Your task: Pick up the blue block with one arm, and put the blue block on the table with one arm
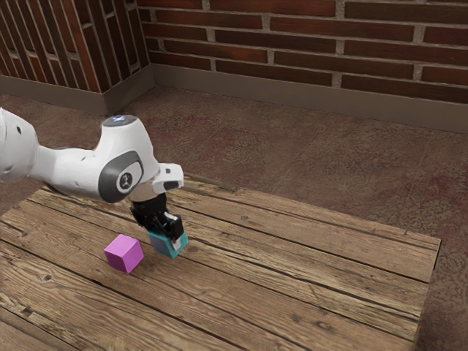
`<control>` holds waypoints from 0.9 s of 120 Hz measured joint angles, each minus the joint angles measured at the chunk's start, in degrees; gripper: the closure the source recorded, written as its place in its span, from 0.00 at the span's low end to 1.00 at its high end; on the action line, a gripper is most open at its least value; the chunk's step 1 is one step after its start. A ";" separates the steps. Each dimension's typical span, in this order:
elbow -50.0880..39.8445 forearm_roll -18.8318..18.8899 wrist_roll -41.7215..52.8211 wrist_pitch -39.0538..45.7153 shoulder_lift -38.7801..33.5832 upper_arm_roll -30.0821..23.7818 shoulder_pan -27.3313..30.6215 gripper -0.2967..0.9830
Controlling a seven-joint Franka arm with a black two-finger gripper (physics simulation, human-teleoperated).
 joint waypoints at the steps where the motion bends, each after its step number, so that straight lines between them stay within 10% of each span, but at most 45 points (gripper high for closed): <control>1: 0.00 -0.25 0.01 0.02 0.25 0.00 0.10 0.47; 67: 3.52 -4.29 1.31 -3.78 -7.20 0.29 -1.30 0.27; 84: 27.40 2.31 0.94 -19.90 -6.62 2.59 -4.87 0.25; 108: 33.33 7.07 0.46 -31.57 -7.20 3.12 -6.27 0.24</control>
